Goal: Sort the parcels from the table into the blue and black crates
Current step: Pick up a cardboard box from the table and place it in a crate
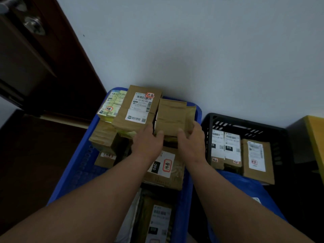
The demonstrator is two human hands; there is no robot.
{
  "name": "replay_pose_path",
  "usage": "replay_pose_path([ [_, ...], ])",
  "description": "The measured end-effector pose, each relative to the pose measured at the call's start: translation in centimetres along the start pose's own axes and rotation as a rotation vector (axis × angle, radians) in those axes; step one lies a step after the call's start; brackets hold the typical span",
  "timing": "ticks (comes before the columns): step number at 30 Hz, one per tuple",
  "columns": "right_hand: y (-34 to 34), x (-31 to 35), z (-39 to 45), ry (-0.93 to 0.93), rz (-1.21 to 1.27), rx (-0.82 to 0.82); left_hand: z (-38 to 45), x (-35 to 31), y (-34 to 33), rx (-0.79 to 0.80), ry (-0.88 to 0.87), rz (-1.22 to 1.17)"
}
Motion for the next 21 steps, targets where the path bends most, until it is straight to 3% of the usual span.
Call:
replay_pose_path([
  [2,-0.2,0.5,1.2,0.028,0.032,0.046,0.7,-1.0,-0.1,0.08,0.057,-0.339],
  [4,0.2,0.4,1.9,-0.002,0.077,0.048,0.5,-1.5,-0.1,0.041,0.046,-0.443],
  [8,0.7,-0.1,2.7,-0.141,0.295,0.067,-0.6,-3.7,0.1,-0.294,-0.263,0.005],
  [10,0.4,-0.1,3.2,-0.176,0.323,0.123,-1.0,-4.9,0.0,-0.388,-0.336,0.147],
  [14,0.5,0.5,4.1,-0.228,0.309,0.187,-0.5,-4.6,-0.7,-0.238,-0.258,0.349],
  [17,1.0,0.7,4.4,-0.278,0.353,0.241,-0.4,-3.5,-1.3,-0.117,-0.337,0.265],
  [19,1.0,0.6,4.4,-0.279,0.438,0.276,-0.5,-3.2,-1.5,-0.107,-0.379,0.201],
  [21,0.8,0.5,4.4,-0.226,0.364,0.29,-0.3,-3.2,-1.4,-0.124,-0.395,0.158],
])
Point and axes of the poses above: each hand's wrist, its own z-axis towards the middle knuckle, its own y-axis out of the back of the hand, x = y × z, the point moved 2 cm from there along z, towards the middle knuckle, and after that the axes turned 15 degrees about x, right-handed, at the moved point
